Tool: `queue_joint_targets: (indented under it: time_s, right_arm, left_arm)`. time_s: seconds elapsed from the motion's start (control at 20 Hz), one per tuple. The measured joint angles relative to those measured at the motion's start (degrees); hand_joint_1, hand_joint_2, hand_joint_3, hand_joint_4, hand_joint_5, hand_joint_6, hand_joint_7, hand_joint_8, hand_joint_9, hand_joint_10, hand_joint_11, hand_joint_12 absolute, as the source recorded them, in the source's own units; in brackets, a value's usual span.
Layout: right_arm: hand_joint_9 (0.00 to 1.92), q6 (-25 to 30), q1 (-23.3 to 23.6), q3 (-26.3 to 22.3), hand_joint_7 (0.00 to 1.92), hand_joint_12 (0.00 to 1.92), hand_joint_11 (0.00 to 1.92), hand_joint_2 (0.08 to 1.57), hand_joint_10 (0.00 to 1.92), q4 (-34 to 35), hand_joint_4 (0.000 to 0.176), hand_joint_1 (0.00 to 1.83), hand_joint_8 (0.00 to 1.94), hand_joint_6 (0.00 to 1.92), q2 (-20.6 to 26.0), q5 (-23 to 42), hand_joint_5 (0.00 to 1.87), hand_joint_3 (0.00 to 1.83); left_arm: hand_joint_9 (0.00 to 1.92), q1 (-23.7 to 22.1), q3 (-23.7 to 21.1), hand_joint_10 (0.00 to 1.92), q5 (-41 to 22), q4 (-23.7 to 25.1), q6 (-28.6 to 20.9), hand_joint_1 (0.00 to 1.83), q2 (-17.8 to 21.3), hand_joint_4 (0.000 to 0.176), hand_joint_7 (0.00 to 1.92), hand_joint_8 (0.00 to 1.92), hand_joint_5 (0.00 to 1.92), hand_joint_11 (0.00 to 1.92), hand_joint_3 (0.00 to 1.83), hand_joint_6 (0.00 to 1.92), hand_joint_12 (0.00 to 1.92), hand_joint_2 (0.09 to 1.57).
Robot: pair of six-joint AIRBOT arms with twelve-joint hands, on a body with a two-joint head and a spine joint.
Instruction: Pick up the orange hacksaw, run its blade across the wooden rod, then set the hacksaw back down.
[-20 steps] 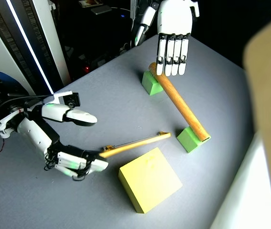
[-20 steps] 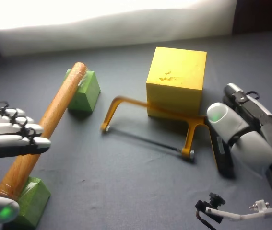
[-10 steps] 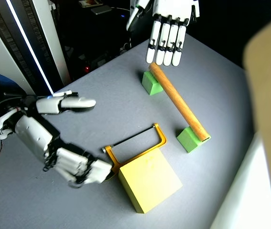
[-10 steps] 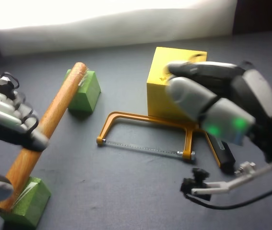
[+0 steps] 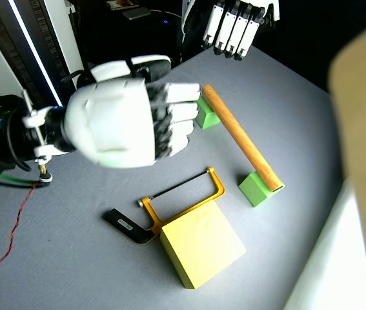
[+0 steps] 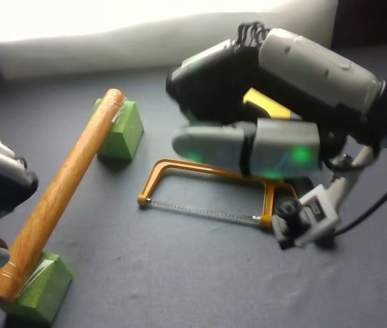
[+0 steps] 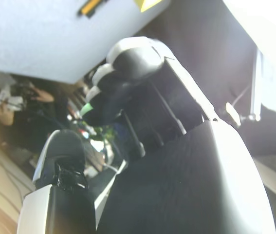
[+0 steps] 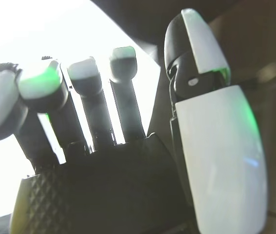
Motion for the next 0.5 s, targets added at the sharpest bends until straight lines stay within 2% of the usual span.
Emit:
queue_joint_targets:
  time_s: [0.1,0.15,0.25,0.35,0.5]
  right_arm:
    - [1.35,1.73,0.02,0.90,1.21,1.92,1.52,1.30,1.92,-9.22,0.033,0.38,1.94,1.92,0.31,-0.35,1.09,0.01]
    - [1.37,4.59,0.70,1.81,1.24,1.92,1.55,1.31,1.92,-14.05,0.034,0.39,1.94,1.92,0.31,-0.66,1.12,0.00]
    - [1.36,9.46,2.23,3.48,1.23,1.92,1.53,1.31,1.92,-21.97,0.034,0.40,1.94,1.92,0.48,-0.63,1.11,0.00]
    - [1.36,11.87,4.04,5.11,1.23,1.92,1.53,1.31,1.92,-29.24,0.034,0.39,1.94,1.92,0.57,0.37,1.11,0.00]
    - [1.35,10.86,4.28,5.38,1.23,1.92,1.51,1.30,1.92,-31.21,0.034,0.40,1.94,1.92,0.72,3.04,1.11,0.00]
  left_arm:
    - [1.19,0.15,0.31,1.92,-1.03,-0.02,-0.02,0.37,-0.35,0.000,1.13,1.92,1.15,1.29,0.00,1.92,1.92,1.33]
    - [1.25,0.13,0.33,1.92,-1.90,0.00,-0.04,0.35,-0.35,0.000,1.19,1.92,1.19,1.34,0.00,1.92,1.92,1.34]
    - [1.29,0.13,0.70,1.92,-2.69,0.02,-0.07,0.33,-0.35,0.000,1.24,1.92,1.21,1.36,0.00,1.92,1.92,1.35]
    - [1.31,0.15,1.49,1.92,-2.82,0.13,-0.28,0.32,-0.42,0.000,1.26,1.92,1.23,1.37,0.00,1.92,1.92,1.35]
    - [1.32,0.50,2.69,1.92,-3.91,1.49,-0.55,0.32,-0.87,0.000,1.28,1.92,1.22,1.39,0.00,1.92,1.92,1.34]
